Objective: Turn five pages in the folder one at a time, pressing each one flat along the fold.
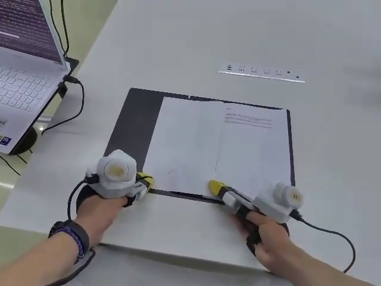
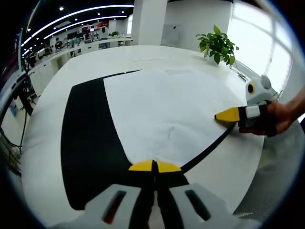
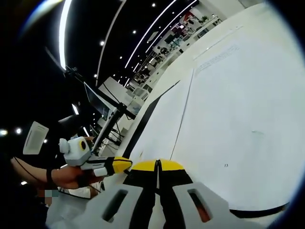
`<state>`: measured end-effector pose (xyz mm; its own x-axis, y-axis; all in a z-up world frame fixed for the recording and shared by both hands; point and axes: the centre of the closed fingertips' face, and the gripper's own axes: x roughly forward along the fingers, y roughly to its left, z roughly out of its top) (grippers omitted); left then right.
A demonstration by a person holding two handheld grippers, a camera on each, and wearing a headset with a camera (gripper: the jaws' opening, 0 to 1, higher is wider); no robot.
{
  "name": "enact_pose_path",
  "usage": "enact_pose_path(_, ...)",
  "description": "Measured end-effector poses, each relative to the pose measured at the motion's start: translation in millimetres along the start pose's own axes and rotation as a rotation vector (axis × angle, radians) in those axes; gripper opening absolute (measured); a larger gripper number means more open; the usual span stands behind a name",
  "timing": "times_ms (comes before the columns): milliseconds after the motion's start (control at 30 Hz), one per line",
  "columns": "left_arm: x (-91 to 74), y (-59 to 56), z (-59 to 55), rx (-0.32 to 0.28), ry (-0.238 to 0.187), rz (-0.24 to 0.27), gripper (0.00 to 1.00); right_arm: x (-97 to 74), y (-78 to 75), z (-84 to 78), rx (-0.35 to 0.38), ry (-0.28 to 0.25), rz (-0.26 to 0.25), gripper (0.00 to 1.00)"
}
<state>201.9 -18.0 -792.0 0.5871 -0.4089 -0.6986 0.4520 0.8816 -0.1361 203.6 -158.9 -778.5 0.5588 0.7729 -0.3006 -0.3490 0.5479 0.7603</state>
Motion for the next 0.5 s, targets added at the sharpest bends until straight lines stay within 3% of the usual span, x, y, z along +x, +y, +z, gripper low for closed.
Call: enact_pose_path(500, -0.9, -0.3, 1.1, 0.008, -0.004, -0.002, 0.00, -6.9, 4.8, -12.0, 0.043, -0.003, -0.026, 0.00)
